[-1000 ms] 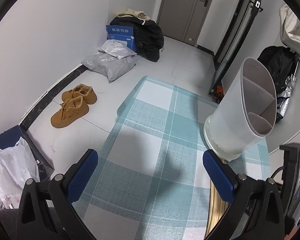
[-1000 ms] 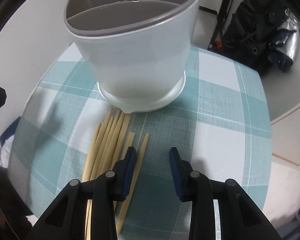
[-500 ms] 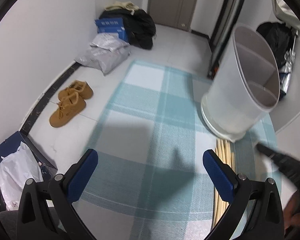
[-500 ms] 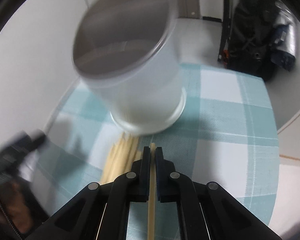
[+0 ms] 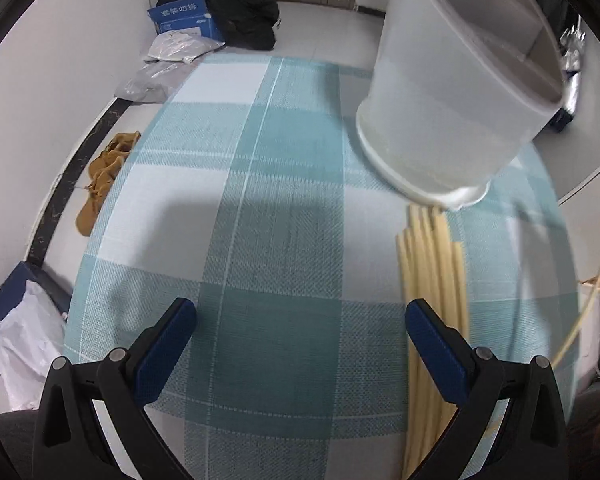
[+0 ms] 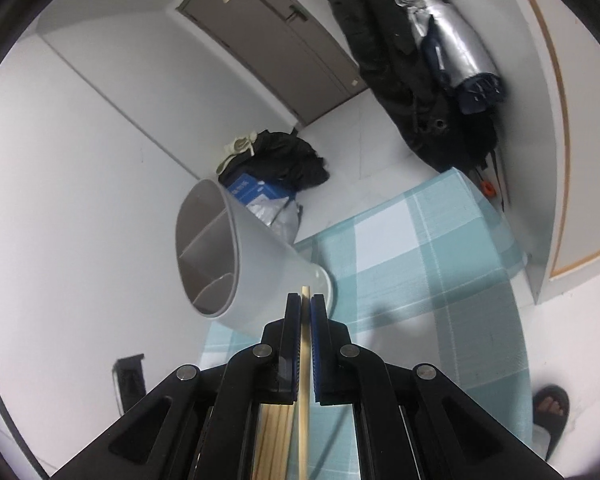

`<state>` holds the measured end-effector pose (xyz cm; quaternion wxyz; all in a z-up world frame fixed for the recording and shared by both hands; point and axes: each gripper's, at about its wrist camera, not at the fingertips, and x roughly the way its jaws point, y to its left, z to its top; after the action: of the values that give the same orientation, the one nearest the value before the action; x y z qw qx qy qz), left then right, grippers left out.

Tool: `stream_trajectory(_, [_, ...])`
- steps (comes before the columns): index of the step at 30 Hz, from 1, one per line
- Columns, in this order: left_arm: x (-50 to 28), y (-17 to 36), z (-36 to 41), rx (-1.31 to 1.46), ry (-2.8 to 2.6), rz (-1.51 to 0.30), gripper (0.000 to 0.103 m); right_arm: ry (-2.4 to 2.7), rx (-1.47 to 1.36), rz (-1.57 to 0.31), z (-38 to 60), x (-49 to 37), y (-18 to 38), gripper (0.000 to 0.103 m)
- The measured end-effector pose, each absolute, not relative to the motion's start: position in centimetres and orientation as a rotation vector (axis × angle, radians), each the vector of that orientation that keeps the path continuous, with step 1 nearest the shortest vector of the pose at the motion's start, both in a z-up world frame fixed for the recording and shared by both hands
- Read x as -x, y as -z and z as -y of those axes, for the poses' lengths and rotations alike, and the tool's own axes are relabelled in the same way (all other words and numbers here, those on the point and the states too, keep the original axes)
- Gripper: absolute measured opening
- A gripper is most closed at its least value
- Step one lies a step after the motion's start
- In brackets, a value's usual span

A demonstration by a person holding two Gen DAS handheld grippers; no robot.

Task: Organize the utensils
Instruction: 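Lift the chopstick with the right gripper while the left gripper grasps another chopstick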

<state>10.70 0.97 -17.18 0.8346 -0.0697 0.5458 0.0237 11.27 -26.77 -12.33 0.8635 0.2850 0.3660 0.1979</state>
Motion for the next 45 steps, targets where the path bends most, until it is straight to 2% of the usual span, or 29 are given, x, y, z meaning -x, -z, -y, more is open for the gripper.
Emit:
stream_trajectory(17, [-9.5, 16.7, 1.3, 0.062, -0.048, -1.171, 0.102, -0.399, -0.53, -0.694, 27.8, -9.1, 11.3, 0.004])
stream_trajectory(26, [-11.8, 17.1, 1.4, -0.021, -0.032, -1.218, 0.101, -0.398, -0.543, -0.694, 28.0, -8.9, 11.2, 0.004])
stream_trajectory(29, [-11.7, 17.2, 0.6, 0.015, -0.019, -1.227, 0.101, -0.396, -0.532, -0.689, 28.0, -8.8, 11.0, 0.004])
stream_trajectory(32, [-11.4, 16.8, -0.5, 0.065, -0.03, -1.21, 0.092, -0.395, -0.536, -0.686, 28.2, -8.8, 11.0, 0.004])
stream_trajectory(45, [-11.1, 15.9, -0.9, 0.138, -0.087, -1.178, 0.092, -0.388, -0.527, -0.68, 28.3, -8.9, 11.0, 0.004])
